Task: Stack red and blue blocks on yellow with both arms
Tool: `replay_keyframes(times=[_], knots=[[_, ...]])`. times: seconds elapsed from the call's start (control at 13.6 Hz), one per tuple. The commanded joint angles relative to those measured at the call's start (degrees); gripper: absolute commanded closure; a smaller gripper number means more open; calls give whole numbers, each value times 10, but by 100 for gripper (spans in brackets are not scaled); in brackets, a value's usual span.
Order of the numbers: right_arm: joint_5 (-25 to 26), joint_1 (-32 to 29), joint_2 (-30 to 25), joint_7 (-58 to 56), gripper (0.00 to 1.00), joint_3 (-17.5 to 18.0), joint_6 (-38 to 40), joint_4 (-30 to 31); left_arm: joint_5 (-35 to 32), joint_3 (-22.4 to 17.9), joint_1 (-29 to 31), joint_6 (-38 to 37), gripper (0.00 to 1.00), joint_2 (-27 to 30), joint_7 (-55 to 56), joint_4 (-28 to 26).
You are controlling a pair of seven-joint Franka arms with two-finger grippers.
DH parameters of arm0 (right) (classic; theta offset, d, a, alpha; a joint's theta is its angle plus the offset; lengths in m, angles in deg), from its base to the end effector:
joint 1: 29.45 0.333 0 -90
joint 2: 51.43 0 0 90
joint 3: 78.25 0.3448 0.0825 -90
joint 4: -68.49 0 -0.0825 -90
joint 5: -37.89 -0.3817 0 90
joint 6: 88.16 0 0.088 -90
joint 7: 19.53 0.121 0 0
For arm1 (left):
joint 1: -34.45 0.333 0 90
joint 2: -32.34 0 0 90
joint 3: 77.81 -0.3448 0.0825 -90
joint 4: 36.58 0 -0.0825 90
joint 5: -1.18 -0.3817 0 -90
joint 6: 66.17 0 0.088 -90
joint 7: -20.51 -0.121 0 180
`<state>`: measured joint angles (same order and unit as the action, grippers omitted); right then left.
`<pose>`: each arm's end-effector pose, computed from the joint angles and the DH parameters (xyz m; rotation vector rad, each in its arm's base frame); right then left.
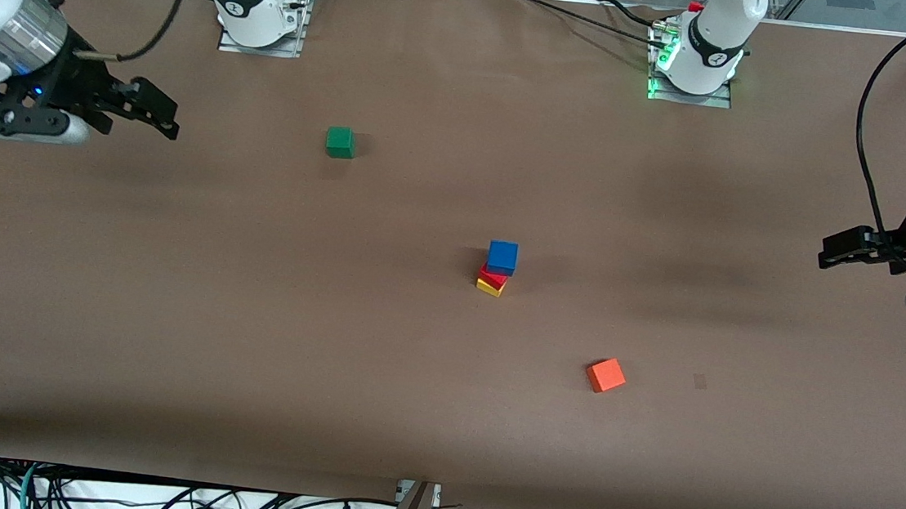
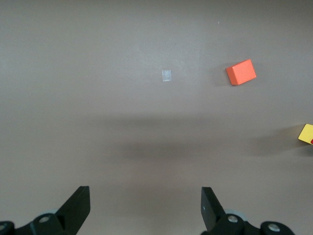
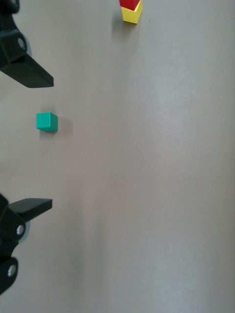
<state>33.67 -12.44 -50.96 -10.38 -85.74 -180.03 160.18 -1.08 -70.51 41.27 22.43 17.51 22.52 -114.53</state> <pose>0.5481 0.1010 0.6241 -3.0707 -0.0059 0.0256 0.6318 0.0104 0.5831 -3.1310 -0.0459 0.1108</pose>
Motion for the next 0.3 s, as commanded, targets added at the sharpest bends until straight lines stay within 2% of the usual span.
replay_keyframes(times=[0.0,0.22], knots=[[32,-2,4,-19,0,8,-11,-3,1,-3,-4,0,0,0,2,5],[39,0,11,-18,0,8,-2,-12,3,-3,-4,0,0,-4,2,10]])
